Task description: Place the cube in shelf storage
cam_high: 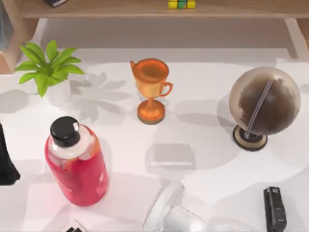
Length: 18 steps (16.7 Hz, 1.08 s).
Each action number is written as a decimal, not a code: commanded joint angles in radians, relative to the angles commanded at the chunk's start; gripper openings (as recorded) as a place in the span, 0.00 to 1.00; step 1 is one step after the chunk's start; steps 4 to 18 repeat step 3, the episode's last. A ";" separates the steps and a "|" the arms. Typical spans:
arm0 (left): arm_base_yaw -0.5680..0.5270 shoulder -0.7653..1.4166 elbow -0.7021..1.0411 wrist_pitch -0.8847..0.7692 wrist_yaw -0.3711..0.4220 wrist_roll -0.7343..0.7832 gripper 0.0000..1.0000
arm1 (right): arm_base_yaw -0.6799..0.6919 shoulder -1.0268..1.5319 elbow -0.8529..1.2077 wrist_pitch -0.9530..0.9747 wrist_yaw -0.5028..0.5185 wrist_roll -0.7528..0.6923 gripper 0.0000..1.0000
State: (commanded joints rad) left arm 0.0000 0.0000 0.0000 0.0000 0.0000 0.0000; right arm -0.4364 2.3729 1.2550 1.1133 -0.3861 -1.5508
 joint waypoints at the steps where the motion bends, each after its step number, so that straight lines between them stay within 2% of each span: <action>1: 0.000 0.000 0.000 0.000 0.000 0.000 1.00 | 0.000 0.000 0.000 0.000 0.000 0.000 1.00; 18: 0.000 0.000 0.000 0.000 0.000 0.000 1.00 | 0.000 0.000 0.000 0.000 0.000 0.000 1.00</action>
